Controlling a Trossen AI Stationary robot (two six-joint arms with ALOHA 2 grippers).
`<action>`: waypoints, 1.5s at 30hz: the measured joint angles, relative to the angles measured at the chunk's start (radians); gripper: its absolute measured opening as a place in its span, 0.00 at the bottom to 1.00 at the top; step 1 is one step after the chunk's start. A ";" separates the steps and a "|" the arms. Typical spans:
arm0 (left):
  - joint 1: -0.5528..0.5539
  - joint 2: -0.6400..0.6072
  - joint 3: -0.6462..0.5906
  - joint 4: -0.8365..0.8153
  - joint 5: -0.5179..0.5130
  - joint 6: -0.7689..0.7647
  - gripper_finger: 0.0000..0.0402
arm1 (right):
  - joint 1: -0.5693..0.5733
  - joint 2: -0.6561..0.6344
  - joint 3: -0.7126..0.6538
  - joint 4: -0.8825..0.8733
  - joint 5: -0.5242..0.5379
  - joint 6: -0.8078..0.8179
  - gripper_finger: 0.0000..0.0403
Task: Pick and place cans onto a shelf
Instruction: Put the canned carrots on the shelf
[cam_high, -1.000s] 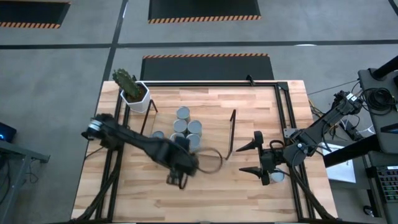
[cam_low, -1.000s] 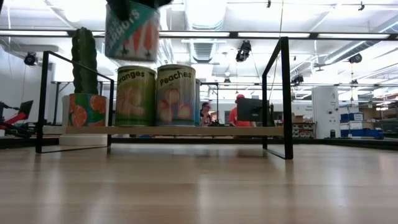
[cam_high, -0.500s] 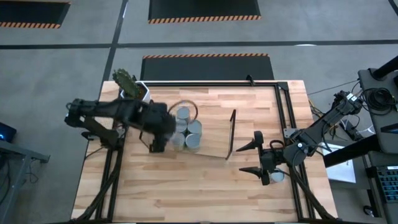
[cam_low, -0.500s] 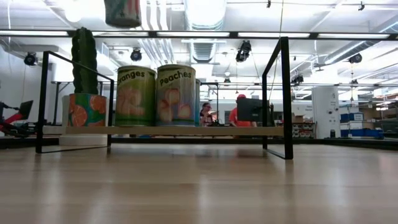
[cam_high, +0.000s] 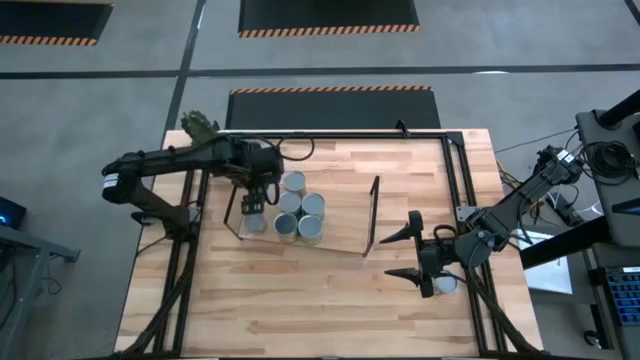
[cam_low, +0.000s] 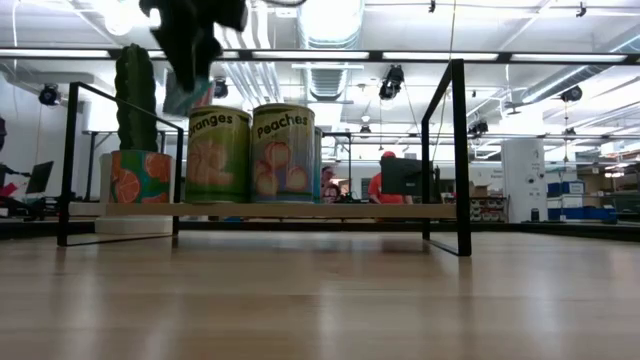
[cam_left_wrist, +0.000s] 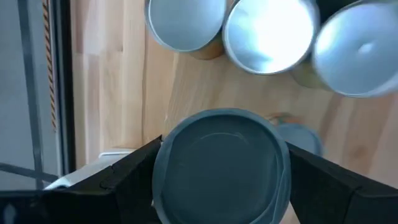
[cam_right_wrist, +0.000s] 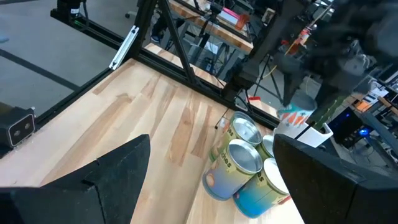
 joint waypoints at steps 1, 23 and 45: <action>0.006 -0.008 -0.032 0.027 0.000 0.000 0.70 | 0.000 0.000 0.000 -0.002 0.002 0.000 0.81; 0.038 -0.017 -0.291 0.259 -0.004 -0.020 0.74 | 0.000 0.000 0.000 0.001 0.007 -0.013 0.81; 0.038 -0.016 -0.291 0.294 -0.020 -0.035 0.74 | 0.000 0.000 0.000 0.001 0.007 -0.017 0.81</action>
